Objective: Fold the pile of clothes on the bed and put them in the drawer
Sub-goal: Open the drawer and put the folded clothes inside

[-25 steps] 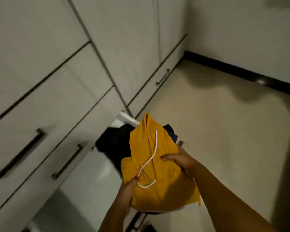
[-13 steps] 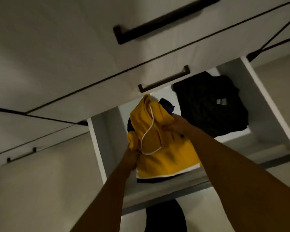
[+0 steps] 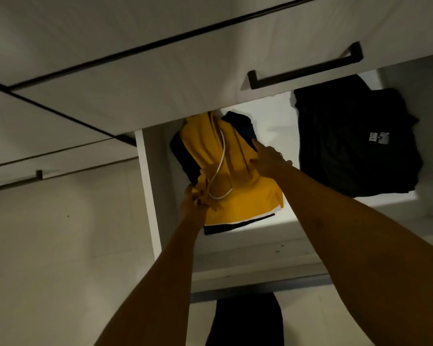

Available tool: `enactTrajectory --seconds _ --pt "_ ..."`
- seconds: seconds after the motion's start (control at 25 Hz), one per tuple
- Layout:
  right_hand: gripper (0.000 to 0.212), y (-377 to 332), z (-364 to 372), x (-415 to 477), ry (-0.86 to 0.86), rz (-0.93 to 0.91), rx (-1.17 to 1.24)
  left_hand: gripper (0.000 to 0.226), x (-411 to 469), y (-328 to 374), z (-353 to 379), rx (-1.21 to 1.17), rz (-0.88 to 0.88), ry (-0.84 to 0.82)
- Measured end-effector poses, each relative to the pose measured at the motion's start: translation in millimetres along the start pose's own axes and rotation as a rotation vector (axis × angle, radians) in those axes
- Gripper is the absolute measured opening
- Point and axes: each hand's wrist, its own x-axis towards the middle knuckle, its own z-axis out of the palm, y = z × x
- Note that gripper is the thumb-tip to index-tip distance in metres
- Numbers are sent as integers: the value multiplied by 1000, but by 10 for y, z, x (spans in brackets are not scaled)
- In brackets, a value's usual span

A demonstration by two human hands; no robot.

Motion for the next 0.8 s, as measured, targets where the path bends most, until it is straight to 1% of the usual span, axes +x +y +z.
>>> enactTrajectory --seconds 0.08,0.12,0.2,0.28,0.32,0.36,0.4,0.44,0.48,0.52,0.6,0.68,0.72,0.8 --pt "69 102 159 -364 -59 -35 -72 57 -225 -170 28 66 97 42" --pt "69 168 248 -582 -97 -68 -90 56 -383 -228 55 107 121 49" --pt "66 347 455 -1034 -146 -143 -146 58 -730 -431 179 265 124 36" --pt "60 605 663 -1528 -152 -251 -308 56 -1197 -675 347 459 119 7" --pt "60 742 727 -1764 -140 -313 -374 54 -1399 -802 465 570 158 33" --pt "66 896 776 -2010 -119 -369 -411 54 -1608 -912 609 674 221 81" --pt "73 1058 844 -2194 -63 -434 -433 57 -1761 -980 732 758 269 110" --pt "74 1284 924 -2334 -23 -491 -460 61 -1851 -1047 847 781 298 137" --pt "69 1452 963 -2416 23 -531 -510 63 -1881 -1090 937 784 314 172" --pt "65 1519 935 -2426 30 -547 -583 65 -1854 -1087 970 772 292 173" --pt "75 1572 910 -2339 87 -591 -700 72 -1801 -1163 990 775 265 165" --pt "83 1574 913 -2264 91 -620 -750 79 -1753 -1261 966 795 313 162" --pt "84 1562 910 -2256 125 -635 -770 80 -1733 -1274 962 797 334 163" --pt "84 1595 966 -2174 174 -665 -758 73 -1707 -1310 984 800 333 131"
